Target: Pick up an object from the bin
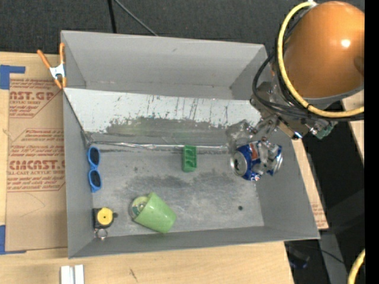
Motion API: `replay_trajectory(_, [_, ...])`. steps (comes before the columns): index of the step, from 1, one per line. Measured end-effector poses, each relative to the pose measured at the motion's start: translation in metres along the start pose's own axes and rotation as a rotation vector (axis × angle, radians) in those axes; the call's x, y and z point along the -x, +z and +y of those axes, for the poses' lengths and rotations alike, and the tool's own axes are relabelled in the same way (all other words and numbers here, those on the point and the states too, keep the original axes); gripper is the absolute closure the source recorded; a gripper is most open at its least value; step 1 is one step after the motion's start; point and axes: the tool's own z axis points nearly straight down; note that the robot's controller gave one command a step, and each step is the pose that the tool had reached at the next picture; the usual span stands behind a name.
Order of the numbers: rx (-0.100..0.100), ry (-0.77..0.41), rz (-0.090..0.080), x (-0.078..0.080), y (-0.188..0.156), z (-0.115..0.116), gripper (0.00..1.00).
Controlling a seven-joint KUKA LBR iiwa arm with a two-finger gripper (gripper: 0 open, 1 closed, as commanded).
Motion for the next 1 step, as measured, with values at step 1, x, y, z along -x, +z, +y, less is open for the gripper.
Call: replay_trajectory(1, [0.007, 0.142, 0.008, -0.0269, 0.0245, -0.0287, 1.00])
